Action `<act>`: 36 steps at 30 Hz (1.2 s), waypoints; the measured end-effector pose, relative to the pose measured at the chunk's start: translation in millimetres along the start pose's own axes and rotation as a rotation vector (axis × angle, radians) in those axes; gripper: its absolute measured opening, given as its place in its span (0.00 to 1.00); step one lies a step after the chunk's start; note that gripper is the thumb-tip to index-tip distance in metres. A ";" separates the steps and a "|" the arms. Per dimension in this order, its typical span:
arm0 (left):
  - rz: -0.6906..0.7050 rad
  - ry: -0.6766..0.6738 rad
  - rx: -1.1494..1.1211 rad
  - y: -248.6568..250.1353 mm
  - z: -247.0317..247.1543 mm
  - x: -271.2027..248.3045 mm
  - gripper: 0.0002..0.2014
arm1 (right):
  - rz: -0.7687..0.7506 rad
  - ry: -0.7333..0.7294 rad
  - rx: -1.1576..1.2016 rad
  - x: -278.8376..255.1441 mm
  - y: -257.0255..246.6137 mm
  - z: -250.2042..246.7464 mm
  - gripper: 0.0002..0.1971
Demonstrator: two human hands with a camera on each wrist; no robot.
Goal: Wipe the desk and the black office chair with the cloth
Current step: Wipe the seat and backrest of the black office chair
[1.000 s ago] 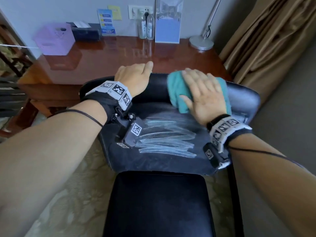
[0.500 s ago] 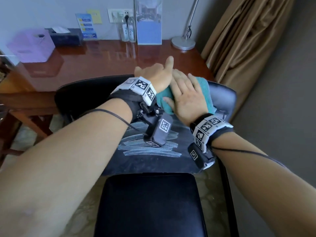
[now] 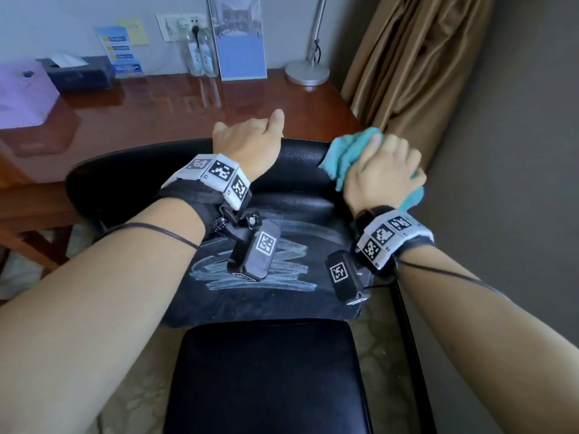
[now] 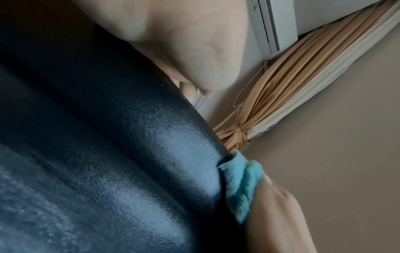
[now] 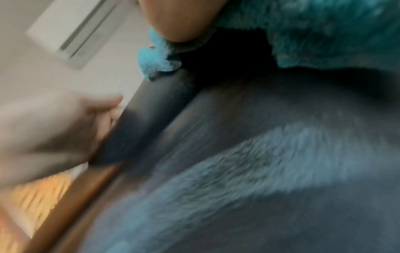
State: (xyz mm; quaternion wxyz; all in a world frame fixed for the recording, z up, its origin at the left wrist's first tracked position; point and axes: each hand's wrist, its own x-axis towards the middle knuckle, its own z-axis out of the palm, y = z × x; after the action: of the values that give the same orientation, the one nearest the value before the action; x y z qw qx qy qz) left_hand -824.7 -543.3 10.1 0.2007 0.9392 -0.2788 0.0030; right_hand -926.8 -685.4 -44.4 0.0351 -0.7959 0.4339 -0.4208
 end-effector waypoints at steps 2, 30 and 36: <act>0.013 0.014 0.009 1.8 1.5 -0.3 0.35 | -0.302 -0.005 0.017 1.0 -3.5 2.8 0.20; 0.074 0.056 0.091 23.8 15.8 -1.5 0.25 | 0.441 0.015 0.620 -47.3 79.2 4.2 0.27; 0.058 0.050 0.090 23.5 10.4 -5.4 0.25 | 0.298 0.012 0.476 -47.0 59.8 -0.5 0.31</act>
State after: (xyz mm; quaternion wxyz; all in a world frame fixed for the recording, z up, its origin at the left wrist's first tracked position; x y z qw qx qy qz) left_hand -842.7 -562.4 8.8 0.1652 0.9383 -0.3005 0.0449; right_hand -979.4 -688.5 -99.3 0.2800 -0.6903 0.4355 -0.5055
